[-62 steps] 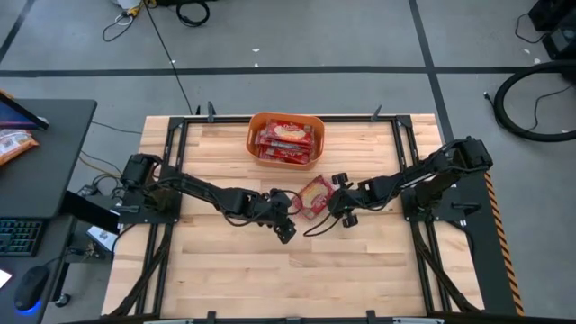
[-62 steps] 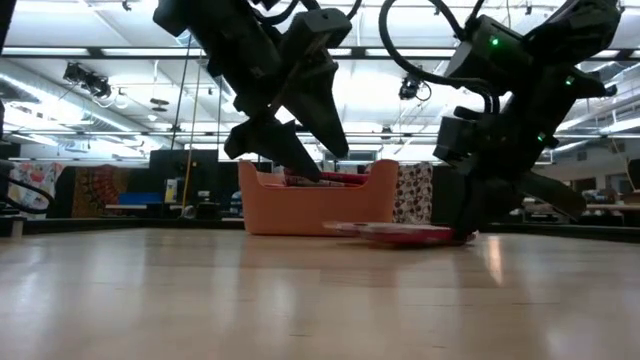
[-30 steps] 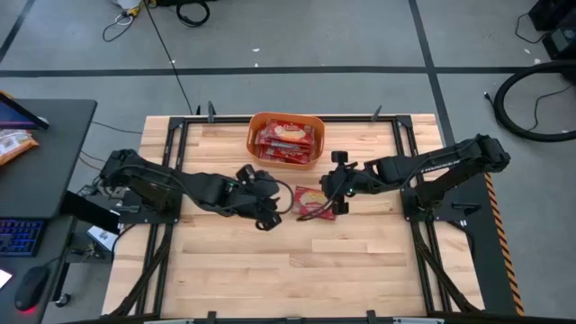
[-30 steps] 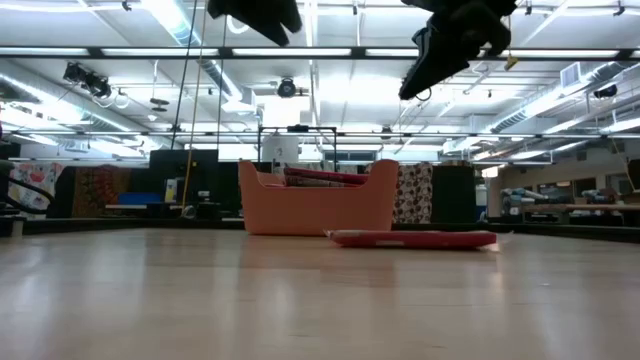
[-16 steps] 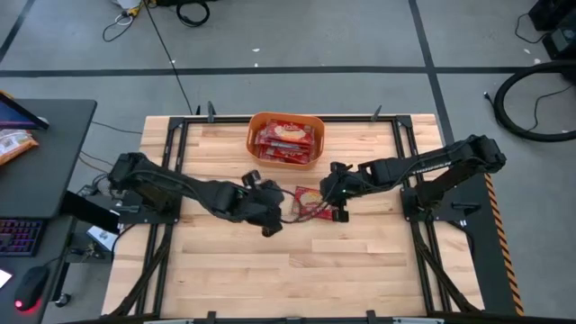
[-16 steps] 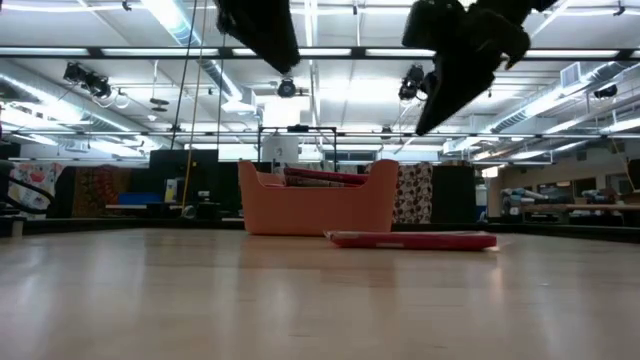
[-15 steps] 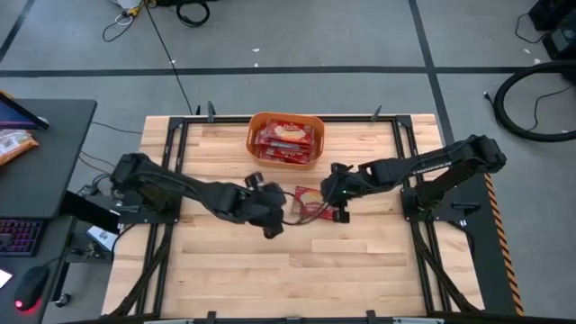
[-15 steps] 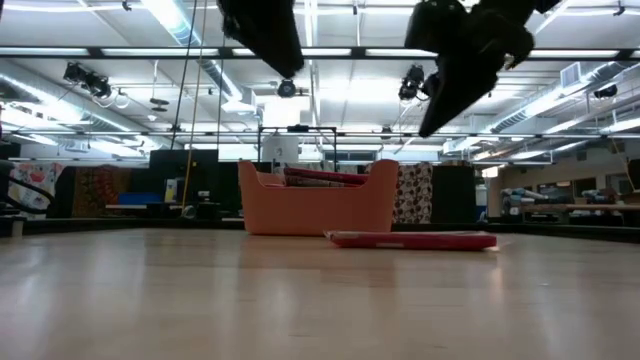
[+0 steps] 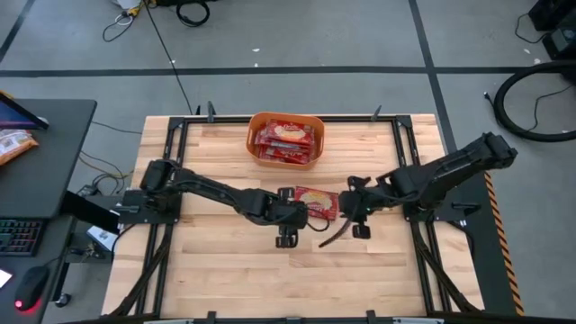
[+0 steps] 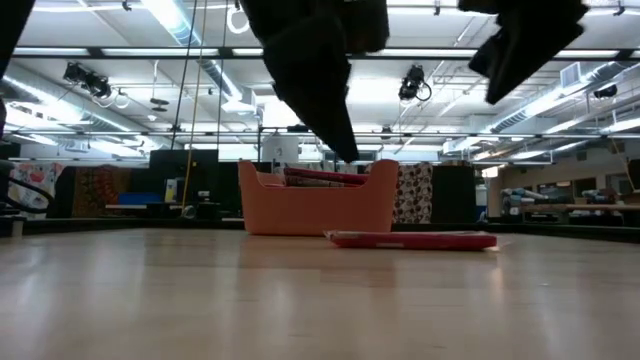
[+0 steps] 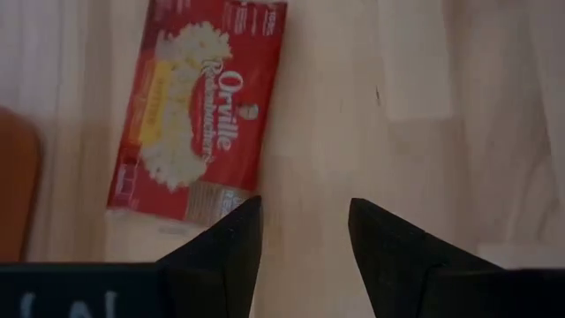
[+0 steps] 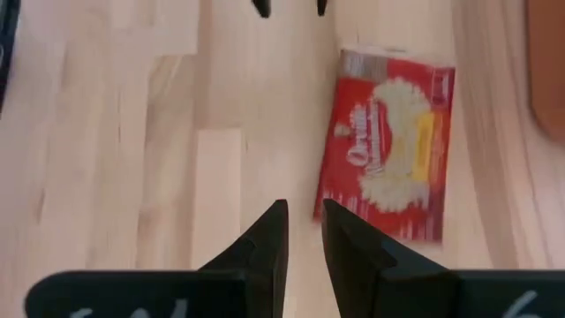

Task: Sort popcorn bags into baskets
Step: Put the popcorn bag into the orange bin

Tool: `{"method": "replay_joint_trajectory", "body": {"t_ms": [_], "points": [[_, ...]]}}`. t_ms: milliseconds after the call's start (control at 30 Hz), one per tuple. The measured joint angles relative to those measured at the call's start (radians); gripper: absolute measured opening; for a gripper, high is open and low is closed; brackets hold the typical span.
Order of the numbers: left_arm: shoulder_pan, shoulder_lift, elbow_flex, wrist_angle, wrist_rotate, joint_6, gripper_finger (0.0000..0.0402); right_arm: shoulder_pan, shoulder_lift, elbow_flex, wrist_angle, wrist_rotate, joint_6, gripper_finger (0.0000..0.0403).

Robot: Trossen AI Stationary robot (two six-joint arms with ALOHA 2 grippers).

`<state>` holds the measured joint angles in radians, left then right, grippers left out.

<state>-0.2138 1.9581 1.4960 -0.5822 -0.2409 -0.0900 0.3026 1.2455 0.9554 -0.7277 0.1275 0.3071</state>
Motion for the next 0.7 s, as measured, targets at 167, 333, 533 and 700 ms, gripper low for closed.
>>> {"method": "replay_joint_trajectory", "body": {"t_ms": [167, 333, 533, 700], "points": [[0.045, 0.057, 0.000, 0.038, 0.020, -0.008, 0.0175, 0.102, -0.037, 0.000, -0.117, 0.065, 0.144, 0.0077], [0.067, 0.096, 0.001, 0.055, 0.036, -0.003, 0.0198, 0.203, -0.057, 0.000, -0.214, 0.134, 0.286, 0.0077], [0.065, 0.132, 0.001, 0.062, 0.011, 0.059, 0.0255, 0.310, -0.057, 0.000, -0.241, 0.203, 0.422, 0.0077], [0.059, 0.154, 0.001, 0.051, -0.052, 0.106, 0.0278, 0.369, -0.054, 0.000, -0.246, 0.255, 0.501, 0.0077]]}}
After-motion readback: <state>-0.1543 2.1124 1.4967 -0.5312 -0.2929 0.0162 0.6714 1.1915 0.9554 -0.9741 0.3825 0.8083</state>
